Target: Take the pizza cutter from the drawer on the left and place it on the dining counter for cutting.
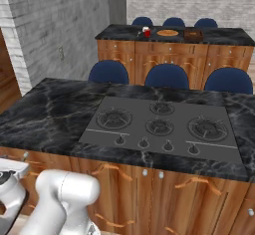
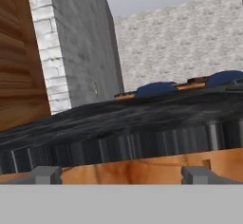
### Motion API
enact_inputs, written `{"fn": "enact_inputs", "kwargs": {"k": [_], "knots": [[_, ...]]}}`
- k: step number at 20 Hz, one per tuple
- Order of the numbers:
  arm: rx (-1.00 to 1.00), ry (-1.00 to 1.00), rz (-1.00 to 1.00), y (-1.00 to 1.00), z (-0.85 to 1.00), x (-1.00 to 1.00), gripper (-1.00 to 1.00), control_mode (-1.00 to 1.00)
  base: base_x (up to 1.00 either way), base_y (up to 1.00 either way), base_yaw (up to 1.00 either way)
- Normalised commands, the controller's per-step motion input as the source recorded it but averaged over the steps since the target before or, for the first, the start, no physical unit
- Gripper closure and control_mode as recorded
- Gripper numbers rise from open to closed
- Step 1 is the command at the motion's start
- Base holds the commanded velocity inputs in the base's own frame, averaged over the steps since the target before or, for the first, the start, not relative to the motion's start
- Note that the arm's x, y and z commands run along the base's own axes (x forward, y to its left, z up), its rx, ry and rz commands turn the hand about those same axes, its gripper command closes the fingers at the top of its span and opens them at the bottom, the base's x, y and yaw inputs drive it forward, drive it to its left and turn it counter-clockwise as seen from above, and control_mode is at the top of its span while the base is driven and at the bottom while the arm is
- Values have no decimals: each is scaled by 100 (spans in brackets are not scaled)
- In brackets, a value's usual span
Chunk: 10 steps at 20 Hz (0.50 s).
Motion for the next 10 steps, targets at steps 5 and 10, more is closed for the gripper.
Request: {"fn": "enact_inputs", "kwargs": {"k": [5, 10], "knots": [[0, -8, 0, 3, -30, 27, -100, -100, 0, 0, 0], [0, -3, 0, 2, -37, 23, -100, -100, 0, 0, 0]]}}
